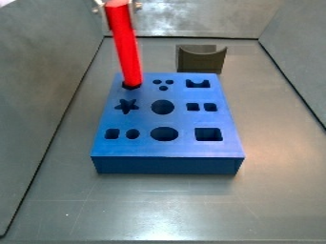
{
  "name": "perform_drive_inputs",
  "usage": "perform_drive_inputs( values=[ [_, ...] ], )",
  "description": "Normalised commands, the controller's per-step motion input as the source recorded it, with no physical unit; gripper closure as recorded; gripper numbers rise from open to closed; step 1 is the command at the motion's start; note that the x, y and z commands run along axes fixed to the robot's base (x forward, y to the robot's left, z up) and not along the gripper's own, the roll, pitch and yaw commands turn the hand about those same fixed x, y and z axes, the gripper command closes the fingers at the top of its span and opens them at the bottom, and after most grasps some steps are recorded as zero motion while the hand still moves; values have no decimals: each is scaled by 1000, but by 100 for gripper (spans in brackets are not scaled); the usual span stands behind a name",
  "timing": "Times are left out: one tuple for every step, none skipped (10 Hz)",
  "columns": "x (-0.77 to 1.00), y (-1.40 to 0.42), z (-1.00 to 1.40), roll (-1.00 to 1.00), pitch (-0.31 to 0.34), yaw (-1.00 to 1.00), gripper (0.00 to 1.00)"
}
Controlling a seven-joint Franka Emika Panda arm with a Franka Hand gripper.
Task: Insert the hexagon object.
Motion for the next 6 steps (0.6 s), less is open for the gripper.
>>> perform_drive_inputs(
  values=[
    [20, 0, -777, -177, 0, -17, 100],
    [0, -134, -603, -184, -19, -43, 100],
    [-129, -231, -371, -91, -26, 0, 100],
    [-77, -209, -300, -63, -14, 0, 100],
    [-11, -111, -337, -116, -3, 0, 100],
    [0, -57, -340, -170, 0, 0, 100]
  ],
)
